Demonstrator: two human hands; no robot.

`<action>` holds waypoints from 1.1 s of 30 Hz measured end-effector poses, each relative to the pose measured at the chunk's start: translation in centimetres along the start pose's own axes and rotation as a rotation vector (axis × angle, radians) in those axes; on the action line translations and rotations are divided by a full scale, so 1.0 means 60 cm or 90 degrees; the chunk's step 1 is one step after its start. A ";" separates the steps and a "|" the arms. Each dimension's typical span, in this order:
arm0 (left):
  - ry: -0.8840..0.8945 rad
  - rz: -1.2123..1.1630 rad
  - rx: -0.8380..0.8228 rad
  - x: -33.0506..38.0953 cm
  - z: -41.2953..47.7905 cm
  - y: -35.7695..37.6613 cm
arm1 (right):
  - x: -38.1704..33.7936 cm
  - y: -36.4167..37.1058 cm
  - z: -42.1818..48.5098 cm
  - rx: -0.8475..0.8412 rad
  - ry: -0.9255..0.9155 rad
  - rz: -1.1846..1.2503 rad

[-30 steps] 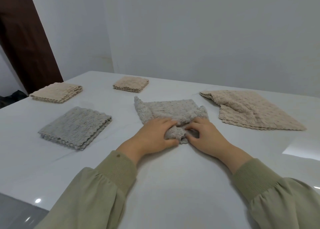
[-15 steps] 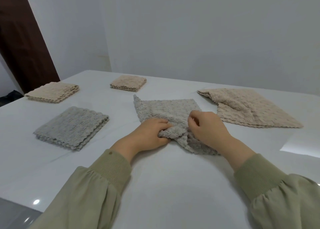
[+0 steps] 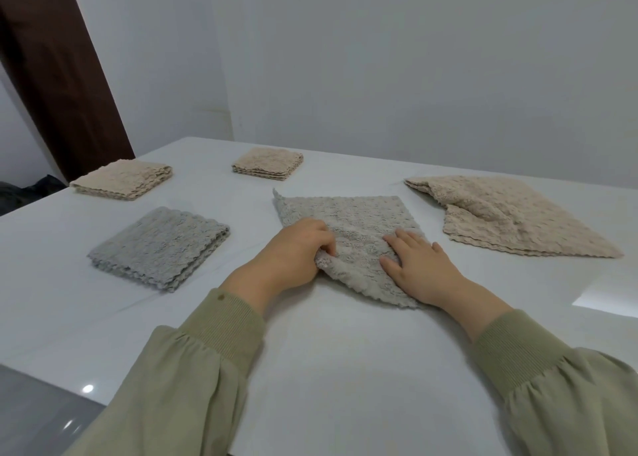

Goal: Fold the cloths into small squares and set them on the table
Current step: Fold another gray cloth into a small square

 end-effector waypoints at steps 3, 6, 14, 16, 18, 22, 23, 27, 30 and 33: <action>-0.018 0.030 0.026 -0.011 -0.003 -0.016 | 0.000 -0.002 0.001 0.008 0.001 -0.001; -0.049 0.000 0.076 -0.022 -0.009 -0.036 | 0.000 -0.001 0.001 0.005 -0.001 -0.002; -0.127 -0.480 0.151 -0.053 -0.047 -0.094 | 0.001 -0.002 0.000 -0.001 0.008 -0.005; -0.125 -0.536 0.218 -0.065 -0.053 -0.103 | 0.000 -0.003 -0.001 -0.001 0.011 -0.008; -0.165 -0.530 0.246 -0.072 -0.050 -0.095 | 0.000 -0.004 0.000 -0.001 0.013 -0.009; -0.197 -0.210 0.047 -0.045 -0.021 -0.029 | 0.003 0.000 -0.001 -0.023 0.006 -0.016; -0.174 -0.098 -0.050 -0.035 -0.014 -0.001 | 0.005 0.000 -0.001 -0.036 0.004 -0.020; -0.162 0.084 -0.250 -0.029 -0.013 0.057 | 0.017 -0.017 -0.001 -0.054 0.008 -0.021; -0.126 0.057 -0.266 -0.034 -0.015 0.053 | 0.017 -0.050 -0.011 -0.016 0.030 -0.055; -0.058 -0.007 -0.286 -0.022 -0.018 0.046 | -0.006 -0.084 -0.028 0.064 0.039 -0.190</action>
Point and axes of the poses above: each hand's wrist, its own z-axis towards the middle knuckle, its own y-axis out of the palm, x = y × z, the point moved 6 cm from there along z, towards the middle knuckle, and after that the axes turned 6 degrees about -x, right-handed, at the moved point
